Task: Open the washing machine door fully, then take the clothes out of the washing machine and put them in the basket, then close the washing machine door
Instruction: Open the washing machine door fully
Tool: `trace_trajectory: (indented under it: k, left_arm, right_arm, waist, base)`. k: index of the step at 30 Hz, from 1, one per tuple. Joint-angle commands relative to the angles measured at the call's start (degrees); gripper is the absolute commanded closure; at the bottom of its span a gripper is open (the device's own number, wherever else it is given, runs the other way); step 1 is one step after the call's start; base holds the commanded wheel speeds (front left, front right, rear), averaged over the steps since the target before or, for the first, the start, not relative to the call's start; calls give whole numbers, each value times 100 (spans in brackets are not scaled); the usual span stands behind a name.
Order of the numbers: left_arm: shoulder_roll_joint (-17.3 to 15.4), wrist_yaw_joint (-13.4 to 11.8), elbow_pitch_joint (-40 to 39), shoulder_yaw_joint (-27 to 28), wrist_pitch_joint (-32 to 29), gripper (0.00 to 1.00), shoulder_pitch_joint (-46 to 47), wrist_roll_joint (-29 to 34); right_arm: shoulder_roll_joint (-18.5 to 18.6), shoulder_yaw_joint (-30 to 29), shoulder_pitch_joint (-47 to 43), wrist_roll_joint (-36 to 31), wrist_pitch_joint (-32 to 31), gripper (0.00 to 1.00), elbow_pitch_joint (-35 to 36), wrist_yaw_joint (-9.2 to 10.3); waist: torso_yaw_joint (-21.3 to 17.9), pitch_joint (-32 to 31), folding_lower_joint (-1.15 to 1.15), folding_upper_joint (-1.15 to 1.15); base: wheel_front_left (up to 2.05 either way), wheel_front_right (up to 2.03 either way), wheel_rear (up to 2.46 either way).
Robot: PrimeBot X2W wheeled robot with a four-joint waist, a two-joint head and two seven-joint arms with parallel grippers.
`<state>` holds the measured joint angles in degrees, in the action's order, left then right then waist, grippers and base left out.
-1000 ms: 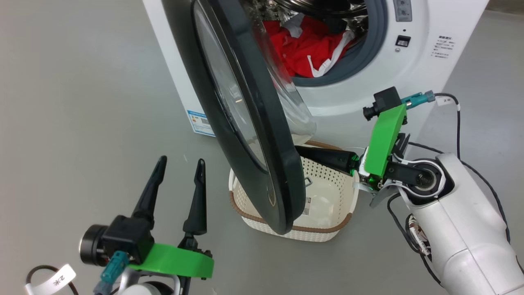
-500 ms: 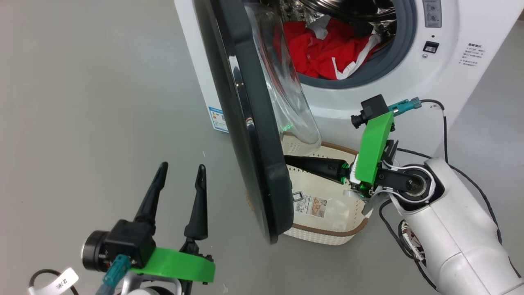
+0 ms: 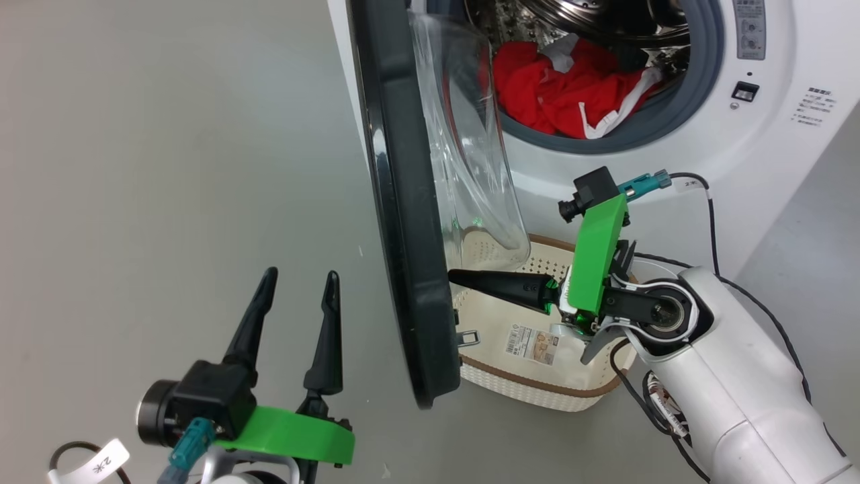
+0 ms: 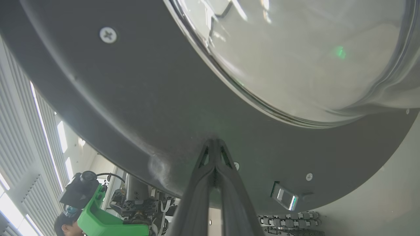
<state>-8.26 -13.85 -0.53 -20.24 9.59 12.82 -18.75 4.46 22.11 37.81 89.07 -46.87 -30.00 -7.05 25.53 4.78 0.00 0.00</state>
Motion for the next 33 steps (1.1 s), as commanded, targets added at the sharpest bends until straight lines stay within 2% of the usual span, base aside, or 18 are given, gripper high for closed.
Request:
trace_trajectory:
  k: [1, 11, 24, 29, 30, 31, 33]
  left_arm:
    - [-116, -52, -165, 190, -2, 0, 55, -15]
    - [-129, -80, -137, 180, 18, 0, 19, -60]
    - [-144, -94, -101, 157, 16, 0, 9, -122]
    - [-157, -93, -83, 151, 12, 0, -9, -157]
    - [-161, -91, -82, 150, 13, 0, -15, -164]
    - [-166, -90, -80, 151, 15, 0, -22, -171]
    - [-179, -92, -80, 155, 21, 0, -36, -182]
  right_arm:
    - [-158, 123, 48, 61, 40, 100, 154, -44]
    - [-158, 318, 74, 219, 116, 100, 121, -44]
    - [-158, 501, 105, 304, 269, 100, 94, -44]
    - [-131, 509, 48, 132, 553, 100, 187, -44]
    - [-101, 538, 26, 39, 621, 96, 238, -44]
    - [-56, 581, -3, -86, 698, 85, 306, -44]
    - [1, 627, -98, -286, 872, 74, 447, -44]
  waist:
    - [86, -2, 0, 0]
    - [271, -19, 0, 0]
    - [284, -39, 0, 0]
    - [274, -69, 0, 0]
    - [272, -76, 0, 0]
    - [269, -84, 0, 0]
    - [262, -92, 0, 0]
  base:
    - [0, 0, 0]
    - [0, 0, 0]
    - [0, 0, 0]
    - [0, 0, 0]
    - [0, 0, 0]
    - [0, 0, 0]
    - [0, 0, 0]
